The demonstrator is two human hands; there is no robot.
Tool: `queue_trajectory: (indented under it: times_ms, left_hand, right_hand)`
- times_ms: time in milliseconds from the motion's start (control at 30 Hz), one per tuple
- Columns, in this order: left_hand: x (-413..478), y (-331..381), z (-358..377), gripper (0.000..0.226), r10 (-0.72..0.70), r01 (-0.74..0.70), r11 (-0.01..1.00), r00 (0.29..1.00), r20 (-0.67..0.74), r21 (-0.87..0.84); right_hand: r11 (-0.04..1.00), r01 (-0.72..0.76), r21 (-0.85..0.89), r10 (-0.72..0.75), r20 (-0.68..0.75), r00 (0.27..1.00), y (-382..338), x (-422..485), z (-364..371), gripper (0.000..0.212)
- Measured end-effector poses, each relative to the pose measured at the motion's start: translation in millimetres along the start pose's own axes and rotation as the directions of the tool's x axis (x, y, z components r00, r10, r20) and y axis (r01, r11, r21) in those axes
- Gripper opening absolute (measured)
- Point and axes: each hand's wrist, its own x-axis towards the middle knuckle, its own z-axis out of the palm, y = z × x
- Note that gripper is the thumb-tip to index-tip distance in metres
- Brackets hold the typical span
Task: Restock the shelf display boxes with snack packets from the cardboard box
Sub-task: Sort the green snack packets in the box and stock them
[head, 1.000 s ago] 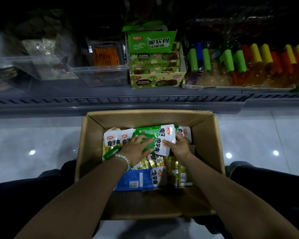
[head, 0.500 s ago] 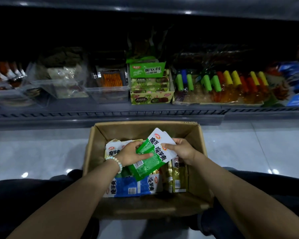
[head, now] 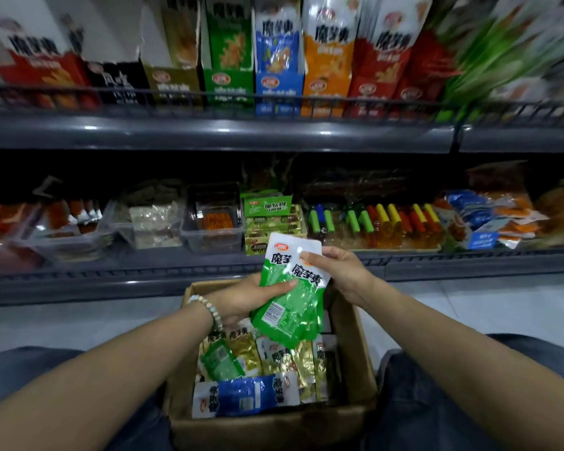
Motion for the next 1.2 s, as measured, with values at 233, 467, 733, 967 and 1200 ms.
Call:
queue_trajectory:
  times_ms: [233, 467, 733, 967, 1200]
  left_hand:
    - [-23.4, 34.3, 3.5, 0.031, 0.173, -0.217, 0.965, 0.949, -0.264, -0.145]
    - [-31.2, 51.6, 0.4, 0.029, 0.123, -0.204, 0.935, 0.954, -0.275, -0.289]
    - [-31.3, 50.3, -8.3, 0.079, 0.083, -0.175, 0.961, 0.922, -0.379, -0.215]
    - [-31.8, 63.1, -8.4, 0.030, 0.230, -0.388, 0.893, 0.829, -0.511, -0.228]
    - [-31.2, 67.4, -7.8, 0.040, 0.209, -0.382, 0.904, 0.785, -0.583, -0.191]
  right_hand:
    - [0.994, 0.033, 0.107, -0.040, 0.069, 0.997, -36.6, -50.7, 26.8, 0.032]
    - [0.978, 0.133, 0.161, -0.117, -0.106, 0.987, -40.9, -56.4, 36.9, 0.019]
    - [0.967, 0.044, 0.253, -0.052, 0.026, 0.998, -50.0, -53.8, 47.1, 0.020]
    - [0.965, 0.050, 0.256, -0.041, -0.042, 0.998, -52.5, -42.2, 48.4, 0.022]
    - [0.973, 0.082, 0.216, -0.049, -0.153, 0.987, -51.4, -37.1, 44.9, 0.024]
